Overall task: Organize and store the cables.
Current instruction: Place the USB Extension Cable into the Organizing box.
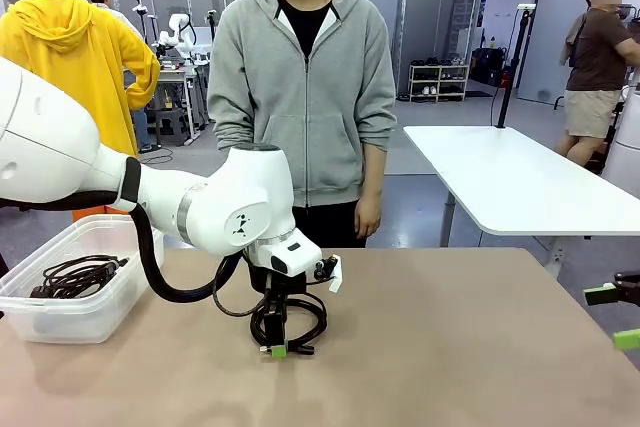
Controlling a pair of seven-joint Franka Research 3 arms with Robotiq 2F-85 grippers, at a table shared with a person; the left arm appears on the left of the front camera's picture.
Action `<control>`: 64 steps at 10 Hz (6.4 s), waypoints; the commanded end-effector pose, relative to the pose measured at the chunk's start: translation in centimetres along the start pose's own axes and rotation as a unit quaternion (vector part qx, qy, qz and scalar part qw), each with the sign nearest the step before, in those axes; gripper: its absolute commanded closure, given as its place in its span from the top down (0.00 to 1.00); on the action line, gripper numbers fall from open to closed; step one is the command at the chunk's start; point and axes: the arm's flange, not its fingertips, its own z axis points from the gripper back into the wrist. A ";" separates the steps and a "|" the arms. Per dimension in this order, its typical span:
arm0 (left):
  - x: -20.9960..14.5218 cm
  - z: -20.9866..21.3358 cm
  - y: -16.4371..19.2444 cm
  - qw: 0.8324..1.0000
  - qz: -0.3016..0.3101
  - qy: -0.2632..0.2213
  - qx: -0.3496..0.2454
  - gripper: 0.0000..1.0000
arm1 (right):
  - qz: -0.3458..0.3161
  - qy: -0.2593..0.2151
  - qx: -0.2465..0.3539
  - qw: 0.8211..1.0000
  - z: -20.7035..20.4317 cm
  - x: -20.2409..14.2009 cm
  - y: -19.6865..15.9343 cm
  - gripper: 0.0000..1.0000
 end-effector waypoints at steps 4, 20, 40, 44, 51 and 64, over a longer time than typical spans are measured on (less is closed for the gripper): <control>0.0 -1.9 0.6 1.000 -0.008 0.006 -0.012 1.00 | 0.004 -0.004 0.002 1.000 0.1 0.0 0.0 1.00; -0.1 -2.8 1.8 1.000 0.000 0.009 -0.019 0.00 | 0.004 -0.004 0.002 1.000 0.1 0.0 0.0 1.00; 0.3 13.8 -0.3 0.998 -0.062 0.003 0.017 0.04 | 0.004 -0.004 0.002 1.000 0.1 0.0 0.0 1.00; -2.9 18.0 0.0 0.994 -0.108 0.001 0.017 0.13 | 0.004 -0.004 0.002 1.000 0.1 0.0 0.0 1.00; -23.7 24.3 0.1 0.993 -0.069 -0.037 0.087 0.13 | 0.004 -0.004 0.002 1.000 0.1 0.0 0.0 1.00; -39.9 15.0 7.9 0.999 0.051 0.009 0.002 0.13 | 0.004 -0.004 0.002 1.000 0.1 0.0 0.0 1.00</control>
